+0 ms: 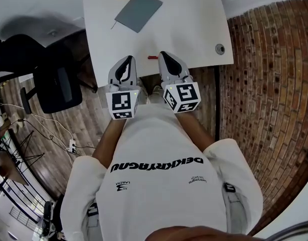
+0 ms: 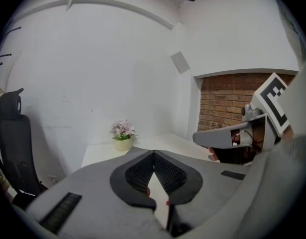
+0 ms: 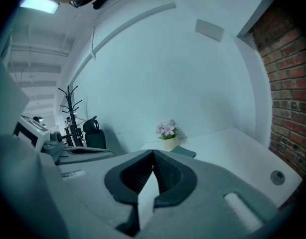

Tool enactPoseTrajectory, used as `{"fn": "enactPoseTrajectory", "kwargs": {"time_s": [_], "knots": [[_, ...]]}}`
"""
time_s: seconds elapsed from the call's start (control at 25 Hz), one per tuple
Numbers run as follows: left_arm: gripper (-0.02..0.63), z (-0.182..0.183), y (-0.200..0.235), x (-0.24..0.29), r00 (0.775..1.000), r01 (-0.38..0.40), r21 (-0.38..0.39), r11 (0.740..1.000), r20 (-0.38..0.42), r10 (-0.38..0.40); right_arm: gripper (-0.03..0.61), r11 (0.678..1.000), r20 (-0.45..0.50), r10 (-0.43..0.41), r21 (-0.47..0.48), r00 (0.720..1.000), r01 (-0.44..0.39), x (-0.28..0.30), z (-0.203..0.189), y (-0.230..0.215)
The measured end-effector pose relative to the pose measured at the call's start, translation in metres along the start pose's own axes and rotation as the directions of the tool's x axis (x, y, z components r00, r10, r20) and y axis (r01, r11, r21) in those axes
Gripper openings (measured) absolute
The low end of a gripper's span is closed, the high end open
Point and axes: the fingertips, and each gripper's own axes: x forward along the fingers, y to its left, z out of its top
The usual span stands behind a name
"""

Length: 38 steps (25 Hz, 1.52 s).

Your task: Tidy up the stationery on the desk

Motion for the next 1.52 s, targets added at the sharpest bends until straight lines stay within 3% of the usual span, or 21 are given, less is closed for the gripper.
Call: {"fn": "enactPoseTrajectory", "kwargs": {"time_s": [0.32,0.68,1.2,1.52], "knots": [[-0.002,0.01,0.033,0.036,0.999,0.049,-0.028,0.998,-0.012,-0.05,0.002,0.996,-0.03,-0.076,0.037,0.997,0.077,0.046,0.0,-0.008],[0.04,0.019,0.058,0.096,0.992,0.109,-0.03,0.994,-0.066,-0.111,0.009,0.994,-0.073,-0.063,0.087,0.995,0.069,0.1,-0.004,-0.03],[0.114,-0.011,0.107,0.191,0.976,0.067,-0.072,0.995,-0.201,-0.08,0.096,0.961,-0.206,-0.081,0.244,0.975,0.132,0.168,-0.049,-0.08],[0.135,-0.029,0.126,0.24,0.954,0.097,-0.052,0.994,-0.279,-0.108,0.126,0.936,-0.258,-0.099,0.303,0.961,0.178,0.207,-0.071,-0.096]]}}
